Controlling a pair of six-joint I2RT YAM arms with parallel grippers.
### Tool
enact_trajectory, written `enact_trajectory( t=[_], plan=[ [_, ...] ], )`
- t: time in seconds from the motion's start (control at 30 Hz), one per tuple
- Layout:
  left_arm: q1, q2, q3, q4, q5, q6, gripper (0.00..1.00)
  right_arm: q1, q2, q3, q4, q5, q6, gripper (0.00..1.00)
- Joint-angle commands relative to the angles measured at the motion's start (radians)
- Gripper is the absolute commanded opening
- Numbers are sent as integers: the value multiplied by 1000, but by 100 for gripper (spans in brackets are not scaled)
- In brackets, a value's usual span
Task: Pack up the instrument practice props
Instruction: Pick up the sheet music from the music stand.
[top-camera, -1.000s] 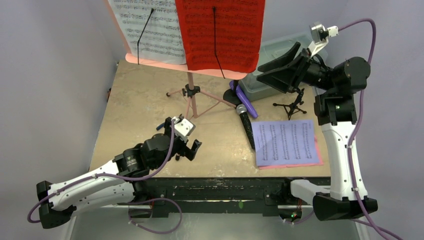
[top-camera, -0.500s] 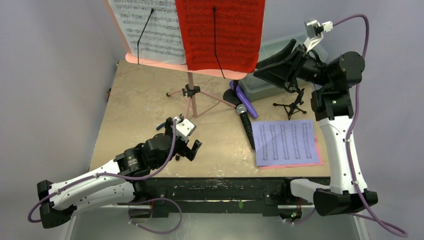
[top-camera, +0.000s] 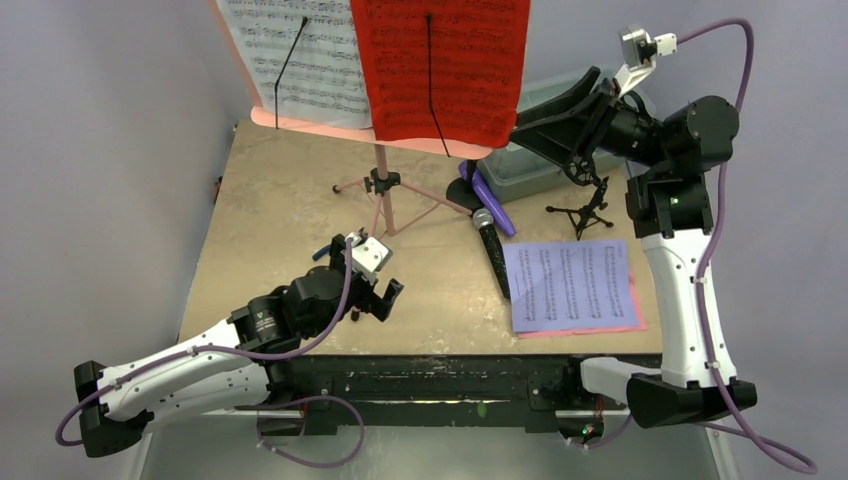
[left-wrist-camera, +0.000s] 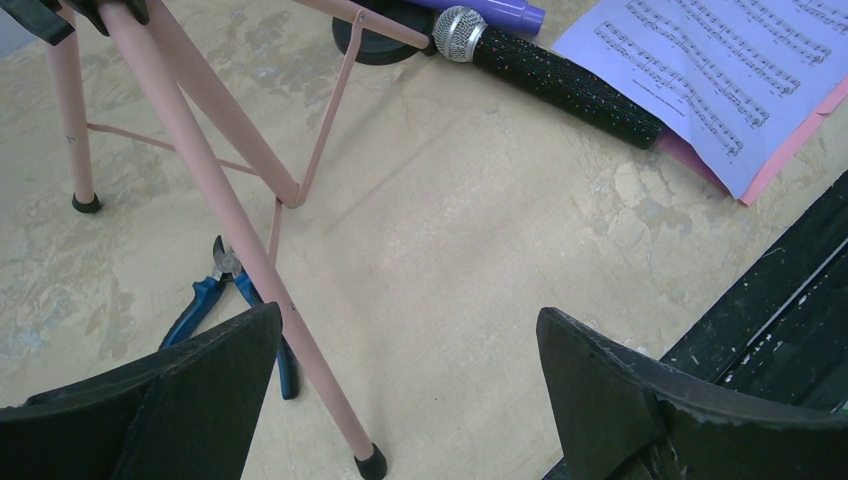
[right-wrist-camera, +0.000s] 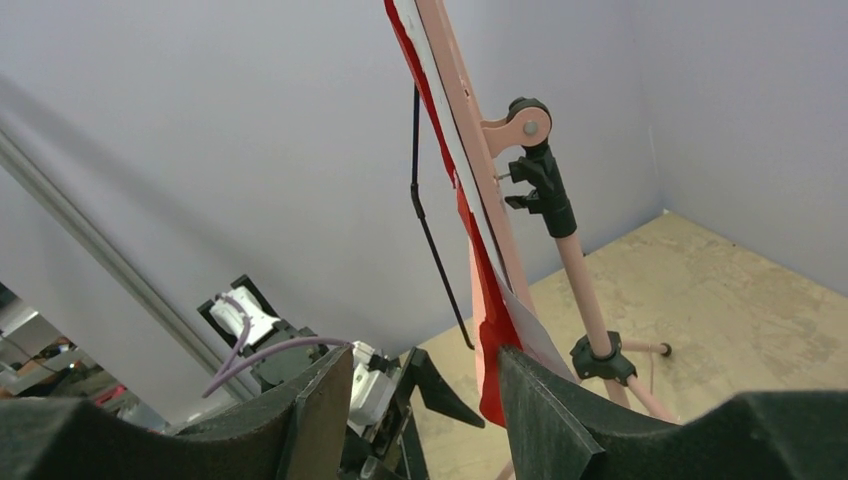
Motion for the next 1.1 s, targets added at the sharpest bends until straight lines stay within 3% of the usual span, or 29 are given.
enact_trajectory(
  t=[0.0,0.33,0.67,1.07],
  plan=[
    [4,-4,3,11,10,5,99,5,13,51,-16,34,-39,58],
    [8,-2,5,11,16,4,99,27,36,81,8,25,-49,41],
    [19,4,5,14,28,4,99,43,60,120,-19,54,-97,40],
    [24,6,4,14,36,4,99,45,88,181,-52,100,-156,28]
  ],
)
